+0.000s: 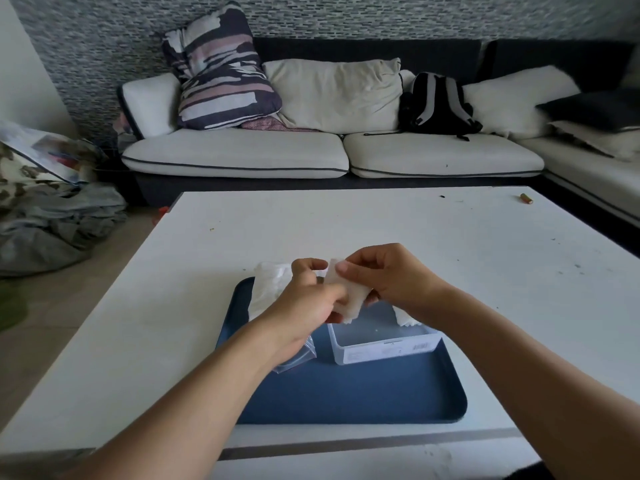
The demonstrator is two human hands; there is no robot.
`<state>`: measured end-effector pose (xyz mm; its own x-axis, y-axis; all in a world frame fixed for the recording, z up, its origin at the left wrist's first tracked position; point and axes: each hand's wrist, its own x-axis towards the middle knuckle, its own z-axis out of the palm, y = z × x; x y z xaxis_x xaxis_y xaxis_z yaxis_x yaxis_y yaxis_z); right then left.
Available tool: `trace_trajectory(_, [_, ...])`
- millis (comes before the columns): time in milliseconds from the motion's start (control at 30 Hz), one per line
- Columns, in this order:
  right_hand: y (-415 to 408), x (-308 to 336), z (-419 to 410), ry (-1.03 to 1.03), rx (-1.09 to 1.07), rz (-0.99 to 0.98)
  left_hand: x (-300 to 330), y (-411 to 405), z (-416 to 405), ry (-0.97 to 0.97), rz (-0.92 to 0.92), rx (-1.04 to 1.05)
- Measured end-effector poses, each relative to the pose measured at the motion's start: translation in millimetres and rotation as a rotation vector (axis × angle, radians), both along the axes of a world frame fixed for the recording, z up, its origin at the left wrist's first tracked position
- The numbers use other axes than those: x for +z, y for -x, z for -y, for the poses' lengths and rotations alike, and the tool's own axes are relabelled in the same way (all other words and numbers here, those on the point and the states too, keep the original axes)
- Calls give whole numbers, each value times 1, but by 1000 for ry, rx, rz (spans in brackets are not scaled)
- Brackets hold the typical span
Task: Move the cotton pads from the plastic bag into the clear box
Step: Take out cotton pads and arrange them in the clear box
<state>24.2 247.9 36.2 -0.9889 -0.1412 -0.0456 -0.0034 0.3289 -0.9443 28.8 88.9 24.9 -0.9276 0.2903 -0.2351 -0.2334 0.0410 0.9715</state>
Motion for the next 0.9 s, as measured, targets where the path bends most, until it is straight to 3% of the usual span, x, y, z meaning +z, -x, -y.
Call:
trace_trajectory(100, [-2,8,-13,-24,45,90,-3,8,-1,19,3,74])
trace_trajectory(200, [4,10,-28,-74,-91,160,-6,10,-7,75,-78,97])
trace_trajectory(333, [25,-5,-44,-369,-409,175,-16,11,-6,443,-416,49])
trace_trajectory(500, [43,-35,-46,-720,-417,240,-29,4,-2,771,-695,-205])
trace_trajectory(633, [46,-52,-46,-863,-430,201,-34,2,-2,865,-723,-349])
trace_trajectory(900, [44,-64,-51,-859,-482,177,-40,-1,0,971,-690,-539])
